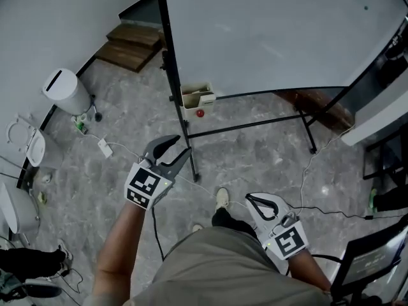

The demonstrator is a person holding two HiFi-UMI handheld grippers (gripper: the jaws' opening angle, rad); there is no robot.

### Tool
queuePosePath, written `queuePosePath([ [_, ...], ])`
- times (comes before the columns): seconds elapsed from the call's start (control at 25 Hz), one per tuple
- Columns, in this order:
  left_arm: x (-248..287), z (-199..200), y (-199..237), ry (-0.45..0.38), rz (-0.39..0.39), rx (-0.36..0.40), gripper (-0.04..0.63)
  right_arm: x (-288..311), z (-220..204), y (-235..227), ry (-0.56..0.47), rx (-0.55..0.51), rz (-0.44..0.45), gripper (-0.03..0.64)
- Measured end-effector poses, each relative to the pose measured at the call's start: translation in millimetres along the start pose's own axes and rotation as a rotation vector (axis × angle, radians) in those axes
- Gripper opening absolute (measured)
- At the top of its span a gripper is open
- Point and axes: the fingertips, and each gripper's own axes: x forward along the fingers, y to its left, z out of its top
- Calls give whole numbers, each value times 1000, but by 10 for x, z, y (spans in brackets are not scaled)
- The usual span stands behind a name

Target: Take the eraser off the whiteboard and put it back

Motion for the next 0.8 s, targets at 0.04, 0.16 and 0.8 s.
queuePosePath([
  [0.04,141,-7,80,15,-4,6,175,46,14,-116,-3,-2,-3,3],
  [0.16,555,-41,341,53,-10,17,198,191,17,-455,-6,-4,-11,3],
  [0.8,2015,-358,898,248,-112,124,276,346,-300,-1645,49,63,-88,3],
])
